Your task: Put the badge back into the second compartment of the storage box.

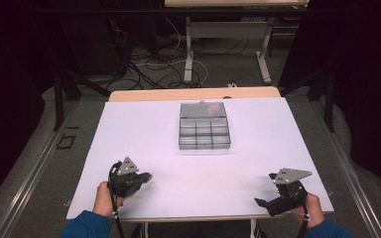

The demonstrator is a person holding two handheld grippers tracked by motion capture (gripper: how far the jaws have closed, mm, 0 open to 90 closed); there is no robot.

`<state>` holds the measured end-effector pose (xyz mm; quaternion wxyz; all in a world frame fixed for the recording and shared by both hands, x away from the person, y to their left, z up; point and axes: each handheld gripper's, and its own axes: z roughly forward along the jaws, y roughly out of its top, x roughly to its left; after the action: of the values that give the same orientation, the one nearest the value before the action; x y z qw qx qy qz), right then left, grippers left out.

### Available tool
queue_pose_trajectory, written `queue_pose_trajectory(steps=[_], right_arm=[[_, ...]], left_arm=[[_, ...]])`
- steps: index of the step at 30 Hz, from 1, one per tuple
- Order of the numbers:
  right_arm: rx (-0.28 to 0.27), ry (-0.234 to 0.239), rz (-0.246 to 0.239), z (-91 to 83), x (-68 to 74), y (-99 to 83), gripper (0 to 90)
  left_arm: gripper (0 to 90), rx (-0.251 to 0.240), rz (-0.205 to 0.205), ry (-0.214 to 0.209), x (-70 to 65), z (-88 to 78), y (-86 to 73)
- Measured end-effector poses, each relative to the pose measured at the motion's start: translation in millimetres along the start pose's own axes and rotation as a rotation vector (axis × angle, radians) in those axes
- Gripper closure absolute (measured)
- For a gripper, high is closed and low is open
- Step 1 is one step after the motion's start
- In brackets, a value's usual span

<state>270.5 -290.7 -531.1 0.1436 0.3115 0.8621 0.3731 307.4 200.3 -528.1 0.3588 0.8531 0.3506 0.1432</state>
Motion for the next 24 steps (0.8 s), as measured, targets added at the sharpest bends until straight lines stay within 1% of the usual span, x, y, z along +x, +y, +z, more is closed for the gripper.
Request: queue_pose_trajectory(steps=[1, 2, 4, 5, 7, 9, 10, 11, 16, 17, 20, 21, 22, 23, 24], right_arm=[[0.0, -0.001, 0.0, 0.1, 0.1, 0.0, 0.3], [0.0, 0.0, -0.004, 0.2, -0.2, 0.1, 0.3], [0.001, 0.0, -0.002, 0.2, 0.1, 0.1, 0.3], [0.001, 0.0, -0.001, 0.2, 0.2, 0.0, 0.3], [0.0, 0.0, -0.007, 0.4, -0.5, 0.0, 0.3], [0.001, 0.0, -0.001, 0.3, -0.1, -0.1, 0.3], [-0.001, 0.001, -0.011, 0.6, -0.9, 0.0, 0.3], [-0.011, -0.002, -0.004, 1.3, -0.3, -0.4, 0.3], [-0.008, -0.002, -0.006, 1.7, -0.4, -0.4, 0.3], [0.003, 0.002, -0.009, 1.3, -0.9, -0.1, 0.3], [0.004, 0.002, -0.007, 1.4, -0.9, -0.2, 0.3], [0.005, 0.003, -0.002, 1.5, -0.6, -0.3, 0.3], [0.006, 0.004, -0.001, 1.5, -0.3, -0.4, 0.3], [0.007, 0.003, -0.002, 1.5, -0.3, -0.5, 0.3], [0.007, 0.001, 0.0, 1.6, -0.1, -0.5, 0.3]], left_arm=[[88.5, 0.003, 0.0, 0.003, -0.4, -1.3, 0.4], [88.5, -0.01, 0.003, 0.005, -0.5, -1.2, 0.6], [88.5, -0.013, 0.009, 0.007, -1.1, -2.0, 1.2], [88.5, -0.019, 0.005, 0.008, -1.8, -2.1, 1.5], [88.5, -0.013, 0.005, 0.005, -2.4, -3.8, 2.4], [88.5, -0.032, 0.009, 0.007, -2.7, -3.8, 3.2], [88.5, -0.04, 0.002, 0.008, -3.3, -3.7, 3.5], [88.5, -0.04, 0.002, 0.012, -3.5, -4.1, 3.8], [88.5, -0.055, 0.003, 0.015, -4.9, -4.7, 5.9], [88.5, -0.062, 0.005, 0.016, -5.3, -4.6, 6.7], [88.5, -0.063, 0.014, 0.014, -6.2, -5.1, 9.1], [88.5, -0.072, 0.007, 0.015, -7.2, -4.6, 10.0], [88.5, -0.076, 0.015, 0.018, -7.5, -4.3, 10.9], [88.5, -0.077, 0.012, 0.015, -8.3, -4.0, 11.9], [88.5, -0.076, 0.018, 0.017, -8.6, -4.0, 13.1]])
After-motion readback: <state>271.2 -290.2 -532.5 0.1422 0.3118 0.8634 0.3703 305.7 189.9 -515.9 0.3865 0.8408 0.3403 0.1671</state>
